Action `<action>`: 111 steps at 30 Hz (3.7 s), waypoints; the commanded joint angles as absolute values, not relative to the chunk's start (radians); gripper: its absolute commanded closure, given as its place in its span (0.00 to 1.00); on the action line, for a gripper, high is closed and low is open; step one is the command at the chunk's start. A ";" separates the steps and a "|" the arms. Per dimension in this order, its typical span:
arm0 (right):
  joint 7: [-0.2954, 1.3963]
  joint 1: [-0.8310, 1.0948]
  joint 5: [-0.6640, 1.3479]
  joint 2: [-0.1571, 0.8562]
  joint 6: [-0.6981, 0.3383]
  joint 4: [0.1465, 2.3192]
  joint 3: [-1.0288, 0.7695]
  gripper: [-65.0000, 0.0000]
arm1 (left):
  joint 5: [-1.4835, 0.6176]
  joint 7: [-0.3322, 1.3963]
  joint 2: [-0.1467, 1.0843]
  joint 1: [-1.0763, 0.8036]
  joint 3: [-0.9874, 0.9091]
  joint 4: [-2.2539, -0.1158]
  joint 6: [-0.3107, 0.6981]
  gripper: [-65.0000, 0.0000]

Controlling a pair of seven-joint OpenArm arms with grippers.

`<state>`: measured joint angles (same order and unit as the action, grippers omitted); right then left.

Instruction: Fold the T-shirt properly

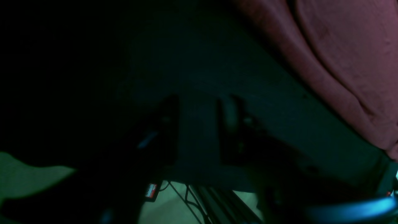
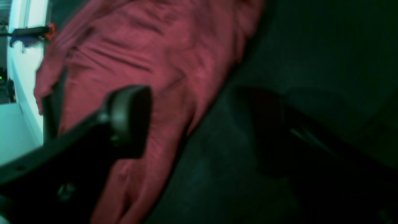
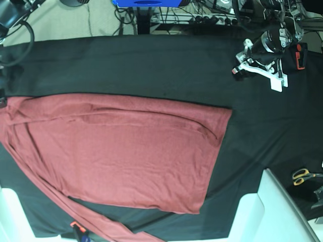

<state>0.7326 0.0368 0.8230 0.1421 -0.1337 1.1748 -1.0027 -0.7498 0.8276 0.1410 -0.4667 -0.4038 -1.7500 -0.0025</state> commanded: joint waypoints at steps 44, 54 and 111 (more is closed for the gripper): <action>0.533 -0.208 0.908 0.311 -0.305 0.555 -1.024 0.99 | -0.908 0.820 0.074 -0.239 -0.567 -1.543 0.122 0.07; 0.535 -0.205 0.908 0.312 -0.305 0.555 -1.024 0.99 | -0.905 0.820 0.073 -0.114 -0.556 -1.362 0.122 0.09; 0.605 -0.189 0.914 0.338 -0.305 0.602 -1.030 1.00 | -0.825 0.700 0.044 -0.015 -0.461 -1.178 0.119 1.00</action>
